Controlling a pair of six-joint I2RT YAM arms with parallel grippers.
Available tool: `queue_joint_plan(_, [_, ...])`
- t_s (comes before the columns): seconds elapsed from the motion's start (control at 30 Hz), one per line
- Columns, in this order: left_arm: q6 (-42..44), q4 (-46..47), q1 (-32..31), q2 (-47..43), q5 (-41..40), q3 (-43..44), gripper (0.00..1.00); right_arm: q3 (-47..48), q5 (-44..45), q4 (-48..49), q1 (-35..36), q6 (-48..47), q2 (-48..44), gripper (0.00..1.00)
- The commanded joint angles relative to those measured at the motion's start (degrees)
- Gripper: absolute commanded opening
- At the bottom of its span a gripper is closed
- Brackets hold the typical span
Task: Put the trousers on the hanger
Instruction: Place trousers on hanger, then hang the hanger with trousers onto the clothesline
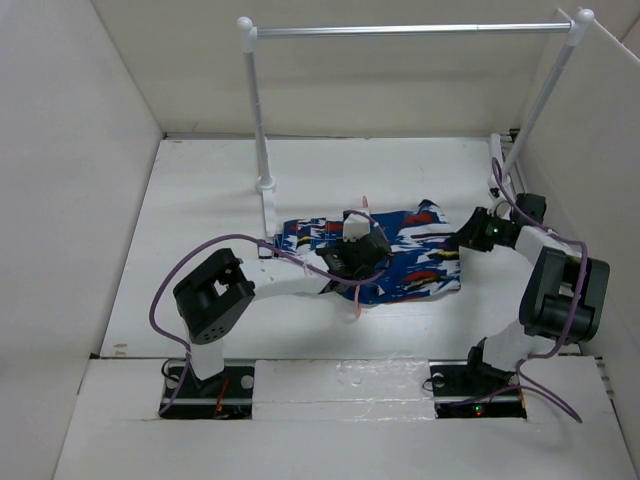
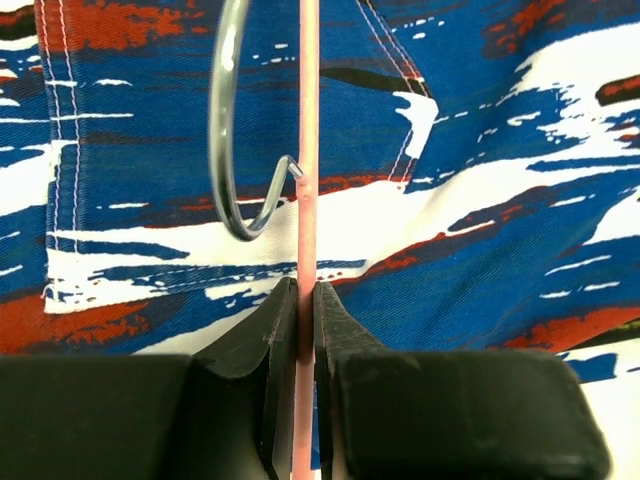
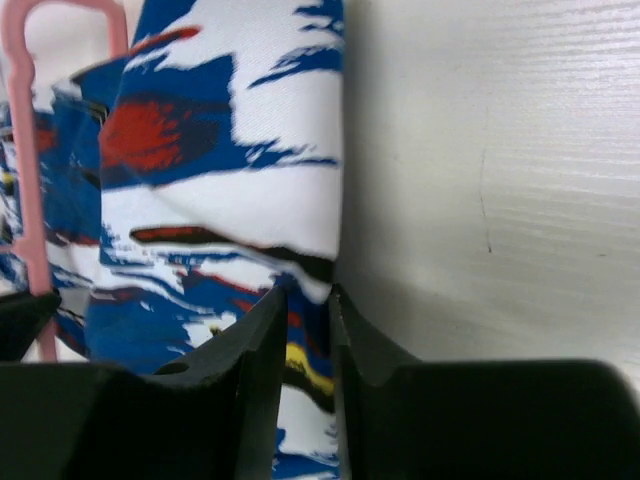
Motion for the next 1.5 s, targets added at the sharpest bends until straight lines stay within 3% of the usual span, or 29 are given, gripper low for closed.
queue_joint_plan(0.0, [-2.7,0.6,0.4,-3.8,-4.8,3.5,0.00,1.8,0.9,-3.4,0.6,-3.0,-4.8,0.32])
queue_joint_plan(0.07, [-3.6,-1.3,0.4,-6.6,-6.2,4.9,0.00,3.3,1.5,-6.4,2.1,-6.2,-7.0,0.53])
queue_joint_plan(0.27, [2.2,-5.4,-0.1,-13.0,-9.6,12.8,0.00,10.1,3.3,-15.7,9.5,-5.0,-22.8,0.69])
queue_joint_plan(0.47, [4.7,-7.3,-0.1,-16.2,-8.9,18.0,0.00,10.3,6.5,-9.9,30.1,13.8,-36.4,0.71])
queue_joint_plan(0.53, [4.7,-7.2,-0.1,-17.5,-9.0,18.6,0.00,7.7,7.8,-1.3,36.8,20.9,-39.0,0.73])
queue_joint_plan(0.57, [5.0,-6.0,-0.1,-18.6,-9.6,18.3,0.00,2.9,7.6,9.8,39.9,31.1,-41.3,0.74])
queue_joint_plan(0.63, [4.8,-4.8,-0.1,-19.0,-9.6,17.4,0.00,1.9,7.7,12.7,42.9,35.8,-41.2,0.74])
queue_joint_plan(0.87, [0.4,2.0,-0.8,-23.1,-7.6,10.2,0.00,0.7,16.2,16.1,55.4,39.3,-37.7,0.75])
queue_joint_plan(0.97, [-0.5,4.2,-0.8,-23.5,-5.0,8.7,0.00,-1.9,17.2,21.9,58.4,42.1,-36.0,0.73])
queue_joint_plan(1.07, [-0.8,7.0,-0.8,-23.9,-3.3,7.3,0.00,-1.4,19.5,20.6,60.7,41.3,-34.5,0.73])
queue_joint_plan(1.2, [-0.3,8.1,-0.8,-24.7,-1.1,6.6,0.00,-5.1,22.5,25.3,63.2,42.4,-34.0,0.62])
queue_joint_plan(1.27, [0.2,9.1,-0.8,-25.2,0.7,5.8,0.00,-8.3,22.2,29.6,63.2,44.5,-33.7,0.29])
queue_joint_plan(1.33, [0.4,8.7,-0.2,-25.4,3.6,5.5,0.00,-8.7,23.2,29.8,63.2,44.2,-34.0,0.05])
queue_joint_plan(1.47, [-1.6,8.2,4.9,-25.5,12.5,3.6,0.02,-8.4,23.4,23.4,63.7,39.8,-36.6,0.00])
